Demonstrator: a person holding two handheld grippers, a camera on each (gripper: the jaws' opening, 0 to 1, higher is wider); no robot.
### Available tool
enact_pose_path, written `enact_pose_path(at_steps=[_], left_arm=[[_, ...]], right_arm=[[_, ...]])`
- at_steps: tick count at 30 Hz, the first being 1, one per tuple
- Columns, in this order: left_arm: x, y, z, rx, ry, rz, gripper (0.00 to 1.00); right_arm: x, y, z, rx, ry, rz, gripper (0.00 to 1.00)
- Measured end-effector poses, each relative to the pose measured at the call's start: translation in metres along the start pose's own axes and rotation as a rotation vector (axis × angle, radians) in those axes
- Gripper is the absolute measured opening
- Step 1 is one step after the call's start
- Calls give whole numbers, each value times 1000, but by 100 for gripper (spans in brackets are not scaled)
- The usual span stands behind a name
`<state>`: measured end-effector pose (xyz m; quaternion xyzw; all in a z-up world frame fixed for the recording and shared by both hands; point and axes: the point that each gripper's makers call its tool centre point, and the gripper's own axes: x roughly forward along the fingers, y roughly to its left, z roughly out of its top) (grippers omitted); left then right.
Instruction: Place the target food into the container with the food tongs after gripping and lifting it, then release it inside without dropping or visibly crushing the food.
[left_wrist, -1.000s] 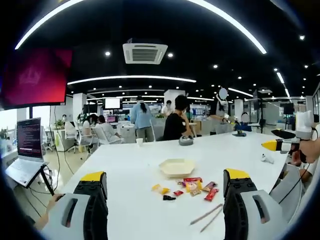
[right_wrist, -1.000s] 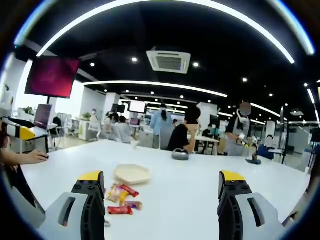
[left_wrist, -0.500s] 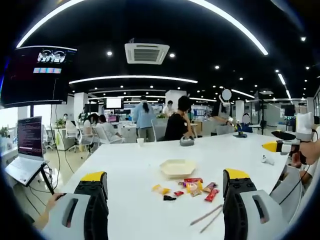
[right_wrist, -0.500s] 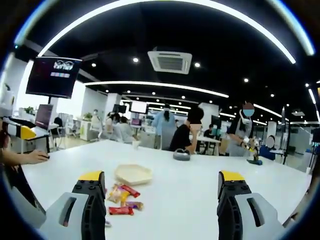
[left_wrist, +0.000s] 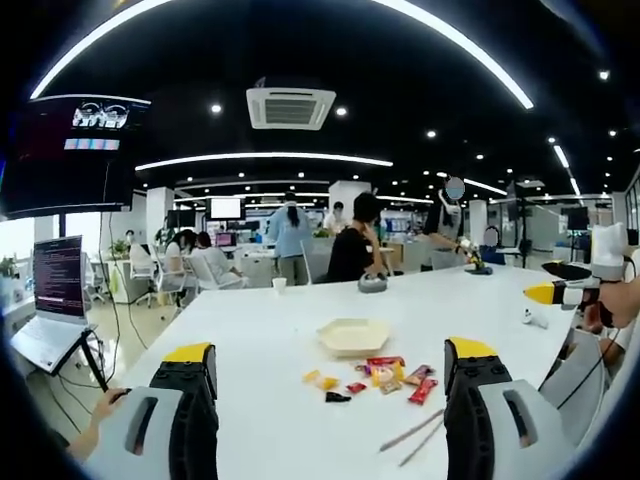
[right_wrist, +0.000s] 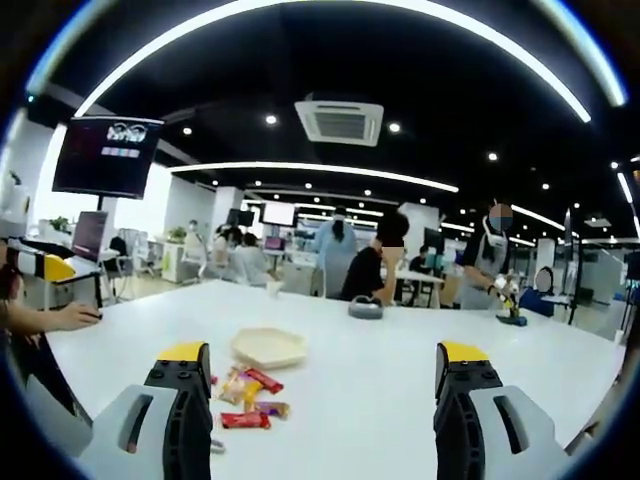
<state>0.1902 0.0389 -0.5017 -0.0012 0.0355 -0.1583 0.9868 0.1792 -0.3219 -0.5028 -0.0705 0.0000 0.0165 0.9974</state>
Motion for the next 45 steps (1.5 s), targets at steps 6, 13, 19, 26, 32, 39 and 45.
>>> enact_pose_path(at_steps=[6, 13, 19, 26, 32, 39, 45], left_arm=[[0, 0, -1, 1, 2, -4, 92], [-1, -3, -3, 8, 9, -17, 85], [-1, -10, -16, 89, 59, -48, 77], [1, -19, -14, 99, 61, -76, 73], [2, -33, -21, 151, 88, -132, 67], [1, -45, -24, 168, 107, -172, 61], [-3, -54, -32, 164, 143, -216, 60]], right_arm=[[0, 1, 0, -5, 3, 4, 94], [0, 4, 1, -11, 3, 13, 94], [-3, 10, 2, -9, 3, 36, 93], [-8, 11, 2, -30, 4, 46, 92], [-11, 15, 3, -44, 6, 65, 92], [-15, 18, 0, -41, 15, 80, 91], [-19, 27, -3, -36, 38, 101, 87]])
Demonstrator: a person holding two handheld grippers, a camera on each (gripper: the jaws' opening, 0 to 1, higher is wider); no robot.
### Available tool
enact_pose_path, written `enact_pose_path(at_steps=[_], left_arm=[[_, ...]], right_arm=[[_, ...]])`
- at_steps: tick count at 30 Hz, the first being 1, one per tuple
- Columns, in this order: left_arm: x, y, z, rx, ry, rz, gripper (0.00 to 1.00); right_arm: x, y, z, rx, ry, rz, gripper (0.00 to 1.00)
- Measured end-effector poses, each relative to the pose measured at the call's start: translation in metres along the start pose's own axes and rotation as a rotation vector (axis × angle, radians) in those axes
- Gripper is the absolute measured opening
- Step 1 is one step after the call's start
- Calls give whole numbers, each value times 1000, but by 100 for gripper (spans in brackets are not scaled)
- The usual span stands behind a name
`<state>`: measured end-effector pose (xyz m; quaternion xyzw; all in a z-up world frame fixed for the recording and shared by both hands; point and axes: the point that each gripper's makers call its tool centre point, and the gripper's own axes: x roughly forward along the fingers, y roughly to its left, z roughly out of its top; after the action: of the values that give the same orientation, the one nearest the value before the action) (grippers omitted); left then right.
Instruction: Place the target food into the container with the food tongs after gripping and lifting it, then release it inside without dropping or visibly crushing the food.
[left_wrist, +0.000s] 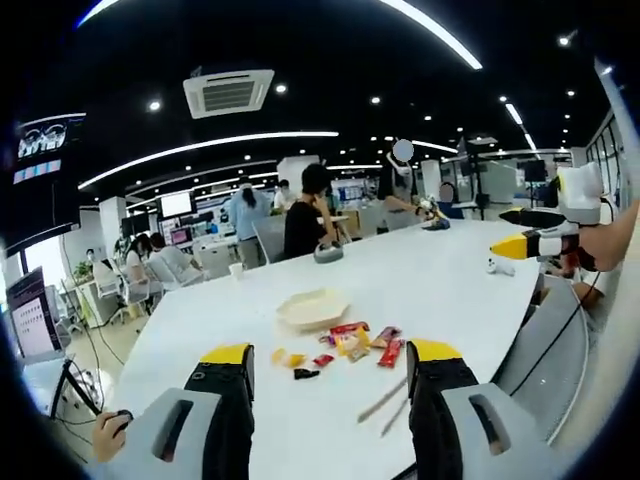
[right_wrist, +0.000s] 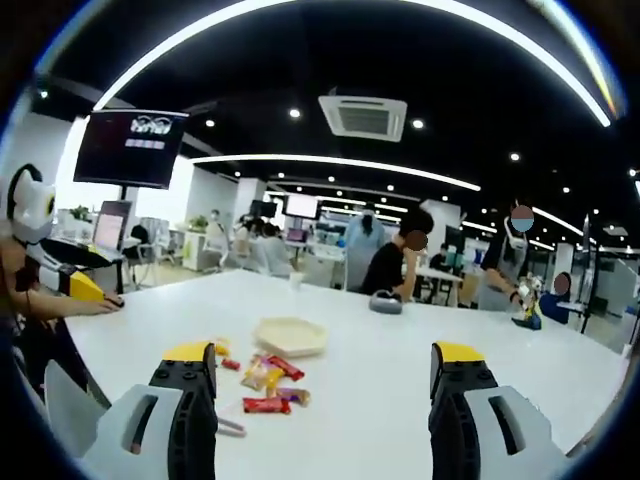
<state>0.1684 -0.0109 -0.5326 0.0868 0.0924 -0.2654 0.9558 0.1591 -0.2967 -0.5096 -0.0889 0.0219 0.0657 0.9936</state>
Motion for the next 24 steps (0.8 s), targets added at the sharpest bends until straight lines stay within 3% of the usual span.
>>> enact_pose_path(at_steps=[2, 6, 11, 21, 24], left_arm=[[-1, -2, 0, 12, 6, -14, 59], [0, -6, -3, 20, 21, -33, 59], [2, -13, -5, 26, 46, -71, 58], [9, -26, -17, 51, 82, -97, 57], [13, -31, -20, 32, 94, -112, 52]], right_arm=[[-1, 6, 10, -10, -29, 4, 86], [2, 14, 15, -9, -44, 14, 85], [1, 20, 8, -32, -37, 41, 81], [0, 11, -6, -38, -3, 49, 81], [1, 9, -6, -44, -1, 50, 81]])
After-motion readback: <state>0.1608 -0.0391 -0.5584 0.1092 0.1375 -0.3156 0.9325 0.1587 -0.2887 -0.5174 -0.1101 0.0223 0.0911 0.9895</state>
